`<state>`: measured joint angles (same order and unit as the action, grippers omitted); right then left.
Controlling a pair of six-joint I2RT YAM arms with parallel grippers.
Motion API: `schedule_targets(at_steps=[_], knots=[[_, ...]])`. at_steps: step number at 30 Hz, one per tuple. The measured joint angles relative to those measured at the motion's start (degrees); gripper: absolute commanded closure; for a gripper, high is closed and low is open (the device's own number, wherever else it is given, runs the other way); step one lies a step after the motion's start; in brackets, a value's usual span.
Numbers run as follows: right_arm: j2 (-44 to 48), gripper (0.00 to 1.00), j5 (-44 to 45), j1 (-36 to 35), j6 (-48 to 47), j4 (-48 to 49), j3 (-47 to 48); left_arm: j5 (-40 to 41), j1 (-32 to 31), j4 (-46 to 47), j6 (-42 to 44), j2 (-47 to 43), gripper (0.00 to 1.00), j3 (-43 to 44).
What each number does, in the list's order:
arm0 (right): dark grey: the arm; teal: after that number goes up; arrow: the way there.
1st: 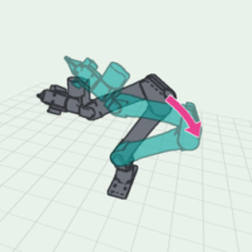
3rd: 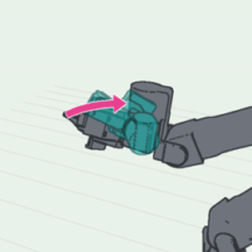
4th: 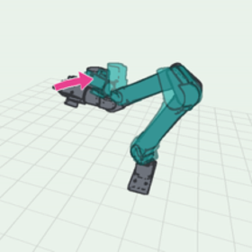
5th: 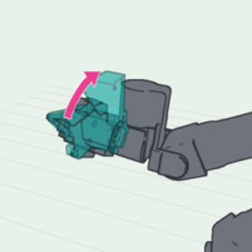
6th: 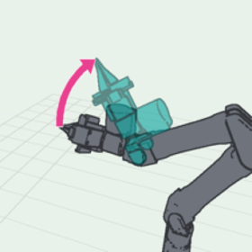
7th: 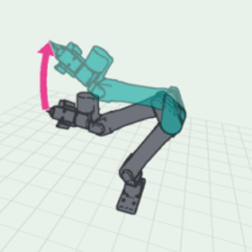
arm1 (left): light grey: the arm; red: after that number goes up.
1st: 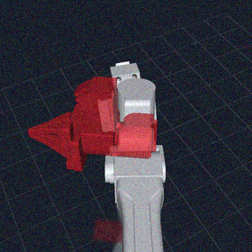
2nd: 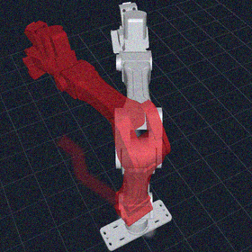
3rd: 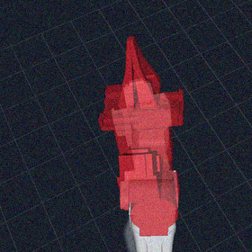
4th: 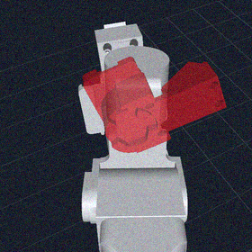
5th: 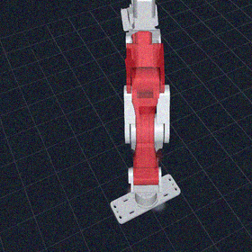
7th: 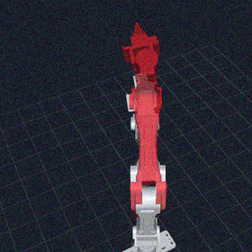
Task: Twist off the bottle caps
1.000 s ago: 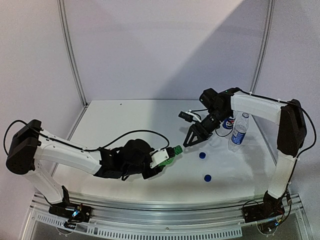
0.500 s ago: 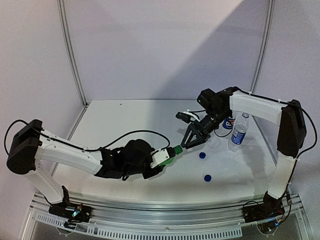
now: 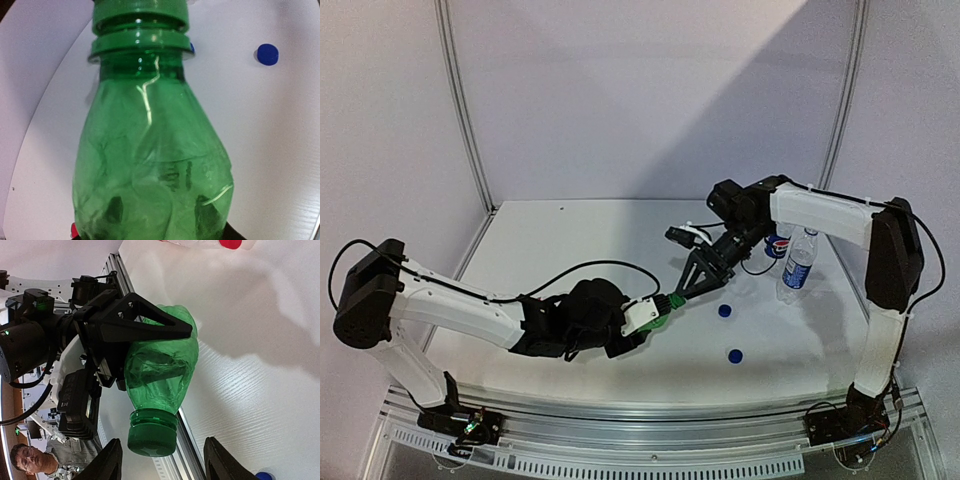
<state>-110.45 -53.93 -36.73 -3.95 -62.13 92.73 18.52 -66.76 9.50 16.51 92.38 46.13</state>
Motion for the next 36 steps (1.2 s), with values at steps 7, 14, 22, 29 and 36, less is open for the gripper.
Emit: schedule_targets(at_steps=[7, 14, 22, 29, 36], knots=[[-0.09, 0.56, 1.14, -1.14, -0.87, -0.26, 0.24, -0.02, 0.0, 0.0, 0.0, 0.0, 0.59, 0.0], [-0.09, 0.83, 1.97, -1.73, -1.44, -0.52, 0.76, 0.02, 0.0, -0.48, 0.02, 0.02, 0.59, 0.04], [1.16, 1.0, 9.75, -3.45, -13.38, -0.07, 1.01, -0.2, 0.0, -1.27, 0.17, 0.66, 0.59, 0.35], [23.8, 1.0, 27.52, -10.69, -42.75, 24.79, -26.77, -4.17, -1.75, -2.03, 1.99, 2.16, 0.59, 1.42], [37.7, 0.94, 38.6, -15.69, -69.44, 43.76, -43.52, -6.36, -2.1, -1.81, 2.97, 2.21, 0.59, 2.49]])
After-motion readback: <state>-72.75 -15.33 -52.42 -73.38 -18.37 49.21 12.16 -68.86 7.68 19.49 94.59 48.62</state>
